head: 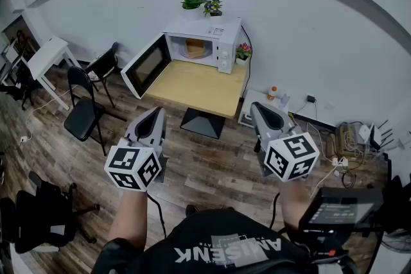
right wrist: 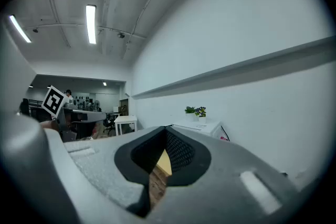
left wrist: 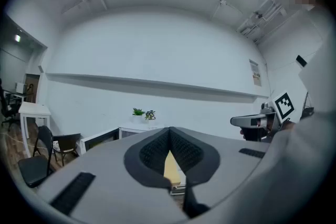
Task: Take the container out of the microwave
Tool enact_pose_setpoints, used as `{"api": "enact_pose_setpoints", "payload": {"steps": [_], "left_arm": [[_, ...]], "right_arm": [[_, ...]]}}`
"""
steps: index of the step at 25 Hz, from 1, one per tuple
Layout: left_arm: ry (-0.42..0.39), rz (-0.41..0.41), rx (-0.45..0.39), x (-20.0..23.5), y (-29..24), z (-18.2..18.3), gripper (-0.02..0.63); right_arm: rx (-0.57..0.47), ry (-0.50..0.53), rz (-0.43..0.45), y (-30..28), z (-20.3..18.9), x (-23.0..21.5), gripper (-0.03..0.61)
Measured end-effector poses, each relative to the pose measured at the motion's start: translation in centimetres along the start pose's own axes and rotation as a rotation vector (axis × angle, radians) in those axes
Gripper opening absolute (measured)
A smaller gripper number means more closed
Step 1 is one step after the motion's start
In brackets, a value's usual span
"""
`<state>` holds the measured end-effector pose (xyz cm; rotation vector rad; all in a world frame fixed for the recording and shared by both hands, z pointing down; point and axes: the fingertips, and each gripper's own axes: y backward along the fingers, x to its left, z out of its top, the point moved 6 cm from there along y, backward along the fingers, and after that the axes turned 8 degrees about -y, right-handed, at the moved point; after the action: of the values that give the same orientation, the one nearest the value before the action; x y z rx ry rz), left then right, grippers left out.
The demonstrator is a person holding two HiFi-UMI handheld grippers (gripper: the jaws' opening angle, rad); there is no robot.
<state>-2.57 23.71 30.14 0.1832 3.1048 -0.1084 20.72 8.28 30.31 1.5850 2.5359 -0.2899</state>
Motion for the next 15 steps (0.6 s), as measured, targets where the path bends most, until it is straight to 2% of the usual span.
{"api": "enact_pose_setpoints", "payload": {"steps": [5, 8, 15], "left_arm": [[0.039, -0.011, 0.013, 0.2, 0.0, -0.4, 0.002], [0.019, 0.002, 0.019, 0.4, 0.3, -0.5, 0.002], [0.003, 0.009, 0.028, 1.7, 0.8, -1.1, 0.002]], "right_arm": [[0.009, -0.013, -0.015, -0.3, -0.3, -0.5, 0.005], [0.009, -0.033, -0.038, -0.2, -0.5, -0.6, 0.005], [-0.003, -0.054, -0.019, -1.1, -0.9, 0.5, 0.005]]}}
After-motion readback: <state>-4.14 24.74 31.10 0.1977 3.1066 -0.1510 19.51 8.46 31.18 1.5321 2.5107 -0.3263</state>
